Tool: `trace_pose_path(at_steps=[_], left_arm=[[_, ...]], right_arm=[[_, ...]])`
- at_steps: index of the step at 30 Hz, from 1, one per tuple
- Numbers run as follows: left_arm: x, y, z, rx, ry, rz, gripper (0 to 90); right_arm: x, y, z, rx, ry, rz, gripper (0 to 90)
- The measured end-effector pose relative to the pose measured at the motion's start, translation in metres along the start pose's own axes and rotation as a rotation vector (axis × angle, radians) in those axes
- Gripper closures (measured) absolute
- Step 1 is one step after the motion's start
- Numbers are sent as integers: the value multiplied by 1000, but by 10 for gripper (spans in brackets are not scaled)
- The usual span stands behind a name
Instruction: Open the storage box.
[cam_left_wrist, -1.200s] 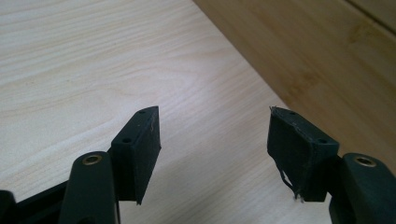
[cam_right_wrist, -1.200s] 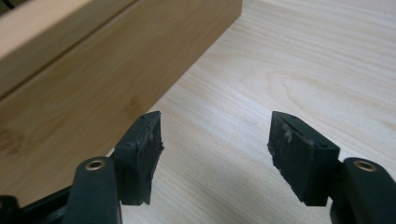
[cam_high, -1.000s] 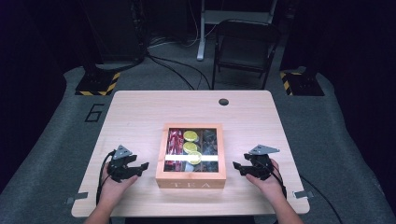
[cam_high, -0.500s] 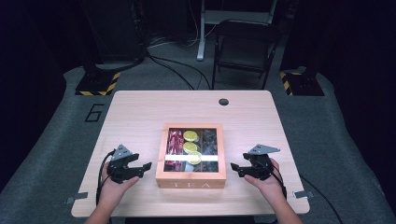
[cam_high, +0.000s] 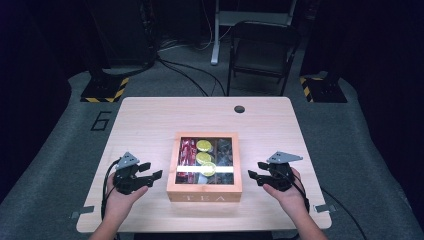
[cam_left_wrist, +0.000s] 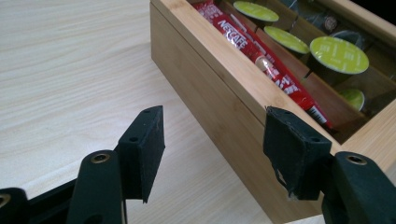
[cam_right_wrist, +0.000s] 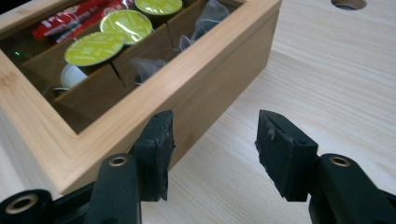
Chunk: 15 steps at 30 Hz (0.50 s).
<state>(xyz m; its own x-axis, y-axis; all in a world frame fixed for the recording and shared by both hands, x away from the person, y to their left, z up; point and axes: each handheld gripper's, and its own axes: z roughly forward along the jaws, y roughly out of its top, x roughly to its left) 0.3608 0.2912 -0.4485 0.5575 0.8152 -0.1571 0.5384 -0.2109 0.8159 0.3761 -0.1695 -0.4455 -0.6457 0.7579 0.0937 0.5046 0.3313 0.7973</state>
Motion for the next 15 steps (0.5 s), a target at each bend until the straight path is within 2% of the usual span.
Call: trace_pose_path(at_steps=[5,6,10,12,13,15], left_arm=[[-7,4,-7,-10,-2,16,372],[-12,4,-9,-4,-12,23,372],[-20,5,-13,-6,-20,44,371],[-21,4,-13,-6,-23,45,377],[-25,3,-14,-3,-19,65,380],[-26,2,-14,0,-18,69,383]], right_arm=[[9,6,-8,-15,11,-14,457],[14,7,-12,-21,12,-25,501],[24,8,-19,-39,35,-66,544],[30,8,-23,-43,35,-63,558],[32,7,-25,-44,39,-71,569],[36,6,-28,-46,45,-79,590]])
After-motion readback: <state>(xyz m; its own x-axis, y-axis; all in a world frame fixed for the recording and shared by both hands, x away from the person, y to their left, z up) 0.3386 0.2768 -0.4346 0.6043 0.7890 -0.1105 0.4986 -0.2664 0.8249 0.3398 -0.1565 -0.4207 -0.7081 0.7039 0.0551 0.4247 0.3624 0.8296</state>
